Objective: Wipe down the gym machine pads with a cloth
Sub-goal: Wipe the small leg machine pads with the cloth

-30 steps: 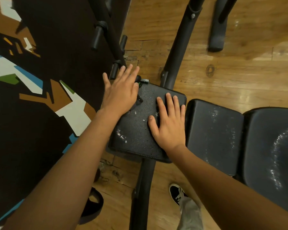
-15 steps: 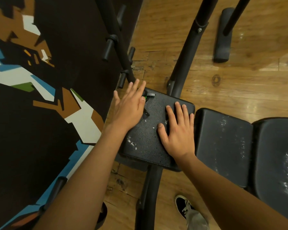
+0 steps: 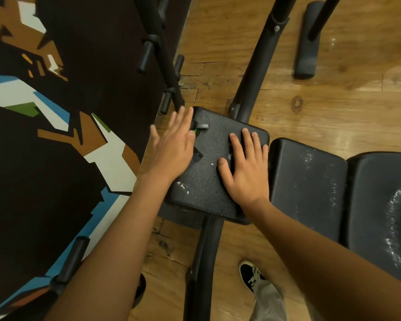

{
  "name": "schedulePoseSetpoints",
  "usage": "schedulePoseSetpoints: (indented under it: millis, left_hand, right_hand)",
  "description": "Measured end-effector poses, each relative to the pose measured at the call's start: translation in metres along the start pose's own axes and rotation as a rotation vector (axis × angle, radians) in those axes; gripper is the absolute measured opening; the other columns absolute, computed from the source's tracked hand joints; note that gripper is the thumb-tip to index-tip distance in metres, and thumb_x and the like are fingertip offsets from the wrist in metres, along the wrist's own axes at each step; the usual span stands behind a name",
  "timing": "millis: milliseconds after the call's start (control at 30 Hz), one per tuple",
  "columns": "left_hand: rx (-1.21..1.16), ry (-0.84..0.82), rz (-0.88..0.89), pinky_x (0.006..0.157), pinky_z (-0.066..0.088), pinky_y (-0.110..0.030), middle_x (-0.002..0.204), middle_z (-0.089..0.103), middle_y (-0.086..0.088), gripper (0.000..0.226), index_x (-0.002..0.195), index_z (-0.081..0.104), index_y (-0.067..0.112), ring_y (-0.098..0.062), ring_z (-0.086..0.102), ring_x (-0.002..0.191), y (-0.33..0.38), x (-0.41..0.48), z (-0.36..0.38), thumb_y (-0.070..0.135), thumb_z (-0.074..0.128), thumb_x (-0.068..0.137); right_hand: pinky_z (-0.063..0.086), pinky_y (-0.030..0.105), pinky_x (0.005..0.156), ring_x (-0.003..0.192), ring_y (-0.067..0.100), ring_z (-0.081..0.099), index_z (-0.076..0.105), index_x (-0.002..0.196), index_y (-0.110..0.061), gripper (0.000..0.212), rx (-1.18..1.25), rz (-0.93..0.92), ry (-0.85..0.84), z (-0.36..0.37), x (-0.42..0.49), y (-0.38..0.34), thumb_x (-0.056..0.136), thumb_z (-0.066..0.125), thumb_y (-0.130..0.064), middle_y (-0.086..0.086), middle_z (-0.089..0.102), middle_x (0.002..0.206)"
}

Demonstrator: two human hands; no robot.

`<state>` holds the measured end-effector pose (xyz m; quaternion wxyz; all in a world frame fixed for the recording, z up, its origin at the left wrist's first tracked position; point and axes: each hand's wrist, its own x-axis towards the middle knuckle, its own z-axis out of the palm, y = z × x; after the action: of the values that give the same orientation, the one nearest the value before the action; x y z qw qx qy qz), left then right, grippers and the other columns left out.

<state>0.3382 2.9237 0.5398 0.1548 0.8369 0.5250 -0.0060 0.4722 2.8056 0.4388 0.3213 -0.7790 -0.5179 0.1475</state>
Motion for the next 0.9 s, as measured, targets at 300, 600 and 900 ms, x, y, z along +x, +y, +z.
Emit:
schedulePoseSetpoints:
  millis: [300,600,900]
  left_hand:
    - [-0.037,-0.019,0.005,0.120,-0.011,-0.053,0.167,-0.004,0.017,0.058,0.161,0.001,0.037,-0.002,-0.007,0.152,-0.016,-0.047,0.007,0.031,0.028,0.110]
    - [0.019,0.003,-0.024,0.120,-0.011,-0.061,0.170,-0.001,0.010,0.058,0.163,0.001,0.030,-0.007,-0.004,0.155,-0.004,-0.019,0.005,0.035,0.025,0.111]
    - [-0.015,0.029,-0.156,0.118,-0.017,-0.051,0.166,-0.004,0.019,0.059,0.160,-0.002,0.035,-0.005,-0.004,0.154,-0.017,-0.105,0.023,0.035,0.028,0.109]
  right_hand:
    - [0.010,0.059,0.125,0.157,0.032,0.010,0.036,0.158,-0.019,0.066,0.011,-0.005,0.001,0.000,0.000,0.000,0.101,0.039,-0.053,0.012,0.023,0.168]
    - [0.010,0.059,0.125,0.158,0.031,0.010,0.036,0.157,-0.019,0.065,0.016,-0.007,0.001,0.000,0.000,0.001,0.101,0.040,-0.052,0.011,0.023,0.168]
    - [0.009,0.059,0.125,0.158,0.032,0.010,0.037,0.157,-0.019,0.065,0.028,-0.003,-0.010,-0.002,0.000,0.000,0.101,0.041,-0.051,0.012,0.022,0.168]
